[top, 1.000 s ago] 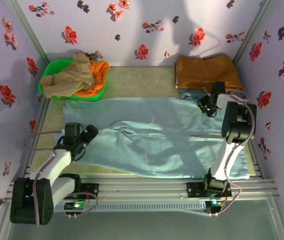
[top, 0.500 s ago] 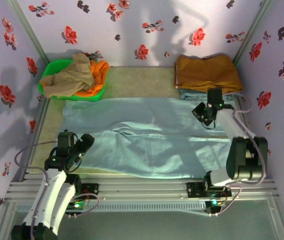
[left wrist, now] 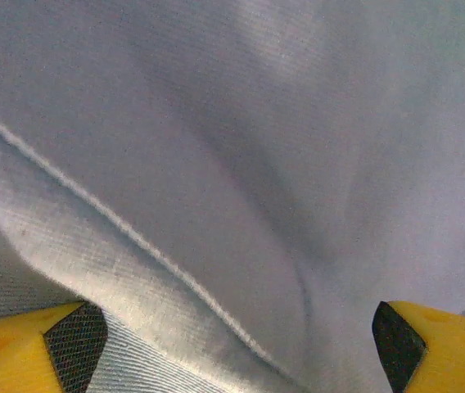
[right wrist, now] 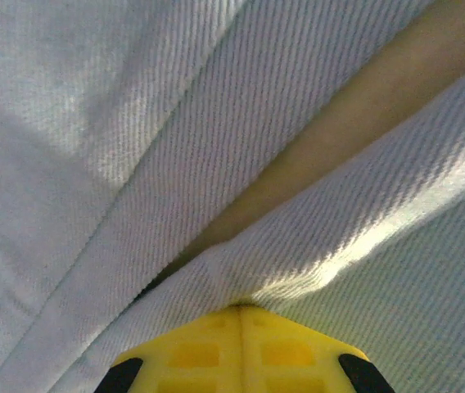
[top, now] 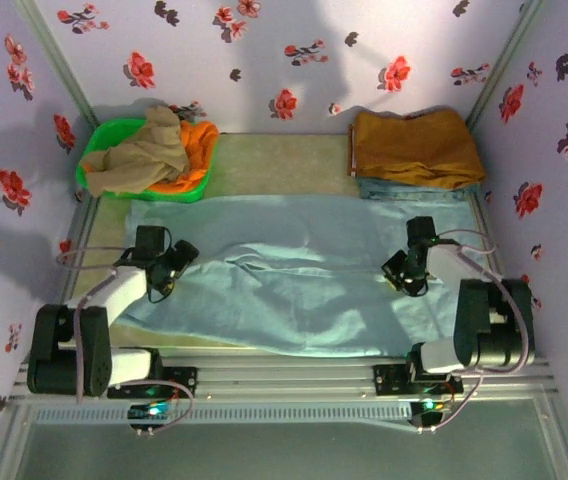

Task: Fold and stack the trousers

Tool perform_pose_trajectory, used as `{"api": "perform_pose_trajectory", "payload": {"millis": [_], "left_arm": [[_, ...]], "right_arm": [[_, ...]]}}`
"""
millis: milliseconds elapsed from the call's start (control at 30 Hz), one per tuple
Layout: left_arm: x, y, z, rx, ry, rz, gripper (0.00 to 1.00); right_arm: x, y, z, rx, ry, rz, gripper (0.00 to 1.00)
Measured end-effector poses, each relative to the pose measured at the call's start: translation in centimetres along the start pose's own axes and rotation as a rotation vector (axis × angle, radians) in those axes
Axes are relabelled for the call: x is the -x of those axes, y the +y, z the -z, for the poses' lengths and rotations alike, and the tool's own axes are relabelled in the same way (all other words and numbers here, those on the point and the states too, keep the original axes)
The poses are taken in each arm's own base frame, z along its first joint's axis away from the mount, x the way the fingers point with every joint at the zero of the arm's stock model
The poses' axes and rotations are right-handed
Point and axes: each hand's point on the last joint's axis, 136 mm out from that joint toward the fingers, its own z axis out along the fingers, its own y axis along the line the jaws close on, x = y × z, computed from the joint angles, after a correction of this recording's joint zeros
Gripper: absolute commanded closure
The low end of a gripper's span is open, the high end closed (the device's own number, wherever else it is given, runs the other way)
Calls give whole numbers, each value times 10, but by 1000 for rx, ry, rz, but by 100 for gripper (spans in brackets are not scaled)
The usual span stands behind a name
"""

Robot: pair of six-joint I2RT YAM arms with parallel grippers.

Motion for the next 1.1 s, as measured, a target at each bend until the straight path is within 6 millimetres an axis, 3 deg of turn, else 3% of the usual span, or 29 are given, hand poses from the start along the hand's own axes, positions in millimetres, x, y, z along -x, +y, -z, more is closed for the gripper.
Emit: {"api": "perform_pose_trajectory", "payload": {"millis": [267, 533, 633, 800, 900, 1033, 1100], "left_arm": [[34, 13, 1, -67, -83, 132, 9], [43, 24, 10, -20, -68, 141, 5], [46, 24, 30, 2, -88, 121, 5], [63, 29, 101, 30, -252, 123, 0], [76, 61, 125, 118, -322, 224, 2], [77, 125, 126, 304, -293, 423, 3], [72, 149, 128, 355, -288, 502, 4]], "right_arm": [[35, 31, -8, 12, 2, 0, 100], [47, 49, -10, 53, 20, 26, 100], [44, 53, -2, 82, 9, 52, 96], [29, 71, 44, 200, -82, 149, 93], [16, 83, 65, 270, -108, 202, 93], [-3, 89, 70, 303, -70, 246, 91], [-14, 91, 71, 306, -48, 271, 88]]}}
